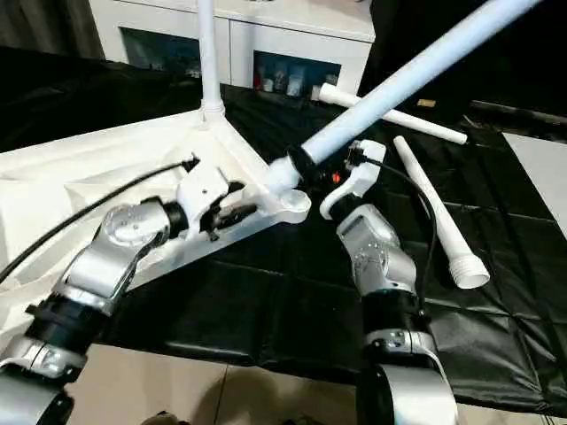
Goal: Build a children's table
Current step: Insert table leg to table base
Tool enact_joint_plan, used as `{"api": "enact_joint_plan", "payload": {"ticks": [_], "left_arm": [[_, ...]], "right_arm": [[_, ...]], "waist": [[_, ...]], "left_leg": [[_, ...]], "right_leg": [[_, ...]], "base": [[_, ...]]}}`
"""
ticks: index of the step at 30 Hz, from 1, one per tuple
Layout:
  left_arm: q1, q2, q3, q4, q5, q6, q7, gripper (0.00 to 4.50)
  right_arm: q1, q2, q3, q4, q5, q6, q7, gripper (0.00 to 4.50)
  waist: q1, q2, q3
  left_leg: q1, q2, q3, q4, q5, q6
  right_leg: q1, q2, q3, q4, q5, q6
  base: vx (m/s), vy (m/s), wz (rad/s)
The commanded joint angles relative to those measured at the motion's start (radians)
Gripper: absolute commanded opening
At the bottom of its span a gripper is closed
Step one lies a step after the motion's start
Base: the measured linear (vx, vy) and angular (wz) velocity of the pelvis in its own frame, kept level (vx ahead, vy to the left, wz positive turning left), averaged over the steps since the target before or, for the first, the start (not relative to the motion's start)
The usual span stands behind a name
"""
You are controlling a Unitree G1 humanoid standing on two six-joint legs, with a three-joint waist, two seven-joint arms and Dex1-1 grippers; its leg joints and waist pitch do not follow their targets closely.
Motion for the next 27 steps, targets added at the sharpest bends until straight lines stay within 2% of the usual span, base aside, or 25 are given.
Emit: {"api": "enact_joint_plan", "payload": {"ticks": [1,5,6,27], "left_arm": [[0.006,-0.001,-0.024,-0.027,0.005,0.014,-0.020,2.32],[0.009,-0.008,-0.024,-0.028,0.011,0.026,-0.011,2.32],[0.008,-0.009,-0.023,-0.027,0.012,0.028,-0.009,2.36],[0.006,-0.009,-0.024,-0.029,0.013,0.044,0.003,2.36]], "right_arm": [[-0.003,-0.018,-0.003,-0.025,-0.007,0.000,-0.013,1.83],[-0.011,-0.028,0.007,-0.016,-0.022,-0.008,-0.019,1.83],[-0.012,-0.028,0.007,-0.016,-0.021,-0.008,-0.019,2.18],[-0.018,-0.031,0.011,-0.009,-0.022,-0.006,-0.027,2.18]], "waist": [[0.001,0.008,-0.079],[0.000,0.008,-0.078],[0.000,0.007,-0.078],[0.000,0.006,-0.079]], "left_leg": [[0.002,0.020,0.001,-0.070,-0.120,0.022],[0.002,0.020,0.001,-0.070,-0.130,0.019],[0.002,0.020,0.001,-0.070,-0.128,0.021],[0.000,0.020,0.001,-0.069,-0.113,0.029]], "right_leg": [[0.072,-0.053,0.056,-0.065,-0.139,-0.172],[0.070,-0.053,0.056,-0.067,-0.152,-0.171],[0.071,-0.052,0.055,-0.066,-0.151,-0.171],[0.072,-0.052,0.055,-0.063,-0.133,-0.175]], "base": [[0.000,0.000,0.00],[0.000,0.000,0.00],[0.000,0.000,0.00],[0.000,0.000,0.00]]}}
